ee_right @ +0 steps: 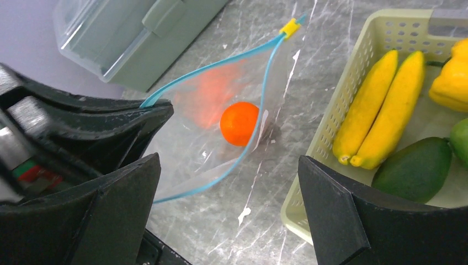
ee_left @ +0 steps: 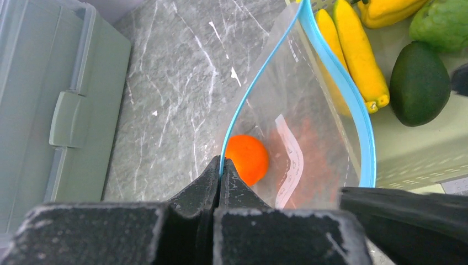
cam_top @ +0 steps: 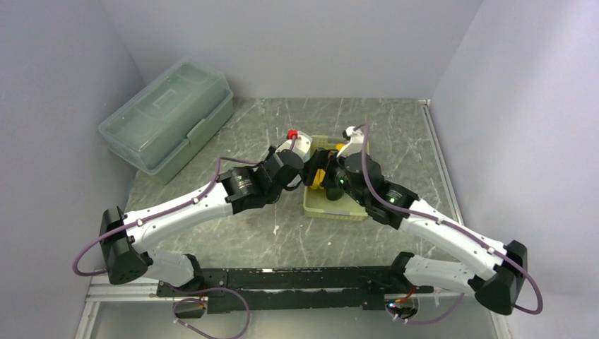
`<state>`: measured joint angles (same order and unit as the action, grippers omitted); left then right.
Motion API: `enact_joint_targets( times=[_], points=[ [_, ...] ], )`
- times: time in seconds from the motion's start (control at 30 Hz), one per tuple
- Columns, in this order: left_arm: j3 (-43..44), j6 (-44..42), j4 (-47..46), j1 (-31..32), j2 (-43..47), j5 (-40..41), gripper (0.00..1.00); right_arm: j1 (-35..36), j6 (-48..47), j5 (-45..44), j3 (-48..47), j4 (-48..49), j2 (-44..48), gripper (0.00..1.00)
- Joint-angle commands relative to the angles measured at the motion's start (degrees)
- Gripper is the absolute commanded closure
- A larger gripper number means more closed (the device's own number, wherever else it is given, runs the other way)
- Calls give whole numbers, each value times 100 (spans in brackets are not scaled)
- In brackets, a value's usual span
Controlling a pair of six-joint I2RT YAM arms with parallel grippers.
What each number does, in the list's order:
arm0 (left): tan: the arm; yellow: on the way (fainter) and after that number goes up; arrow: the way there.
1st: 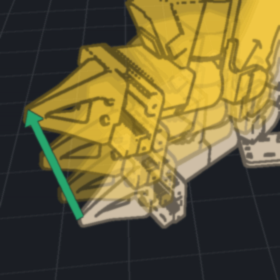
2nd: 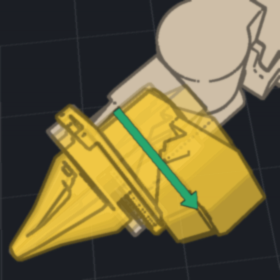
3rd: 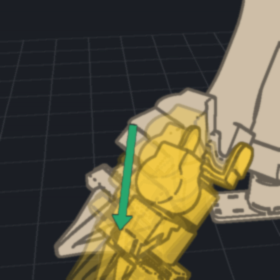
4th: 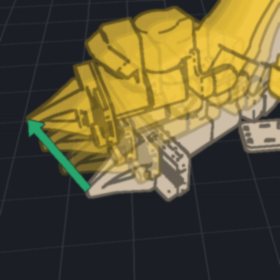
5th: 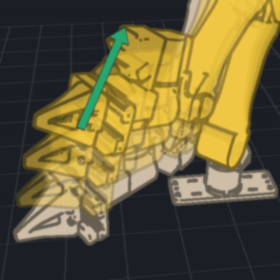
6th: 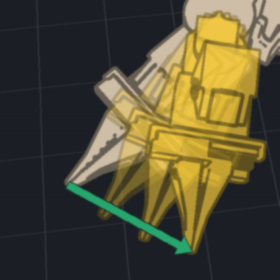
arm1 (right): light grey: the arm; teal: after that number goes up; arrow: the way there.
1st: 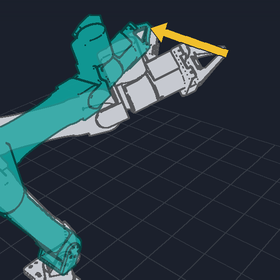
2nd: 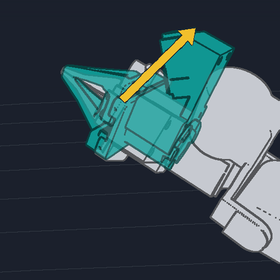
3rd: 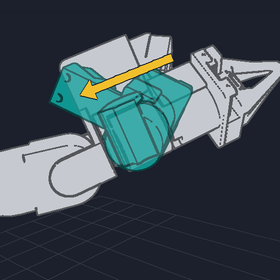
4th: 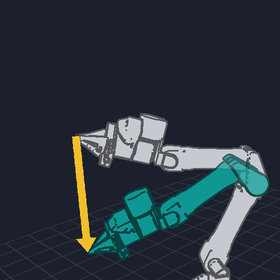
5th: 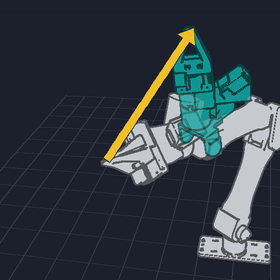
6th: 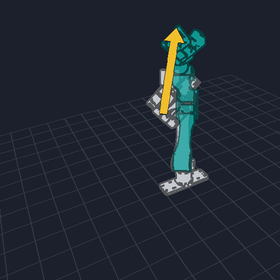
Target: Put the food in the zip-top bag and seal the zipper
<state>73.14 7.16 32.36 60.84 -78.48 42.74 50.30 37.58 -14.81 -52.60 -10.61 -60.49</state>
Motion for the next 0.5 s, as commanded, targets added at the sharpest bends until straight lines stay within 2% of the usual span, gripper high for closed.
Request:
enact_joint_targets(
  times=[0.0,0.23,0.47],
  points=[
    [183,57,25,25,70,232,100,23,-212,-383,208,-134,484,0],
    [130,48,26,25,163,285,100,15,-300,-876,487,-553,1081,0],
    [139,106,91,25,159,271,100,-34,-313,-1555,143,-1608,789,0]
  ],
)
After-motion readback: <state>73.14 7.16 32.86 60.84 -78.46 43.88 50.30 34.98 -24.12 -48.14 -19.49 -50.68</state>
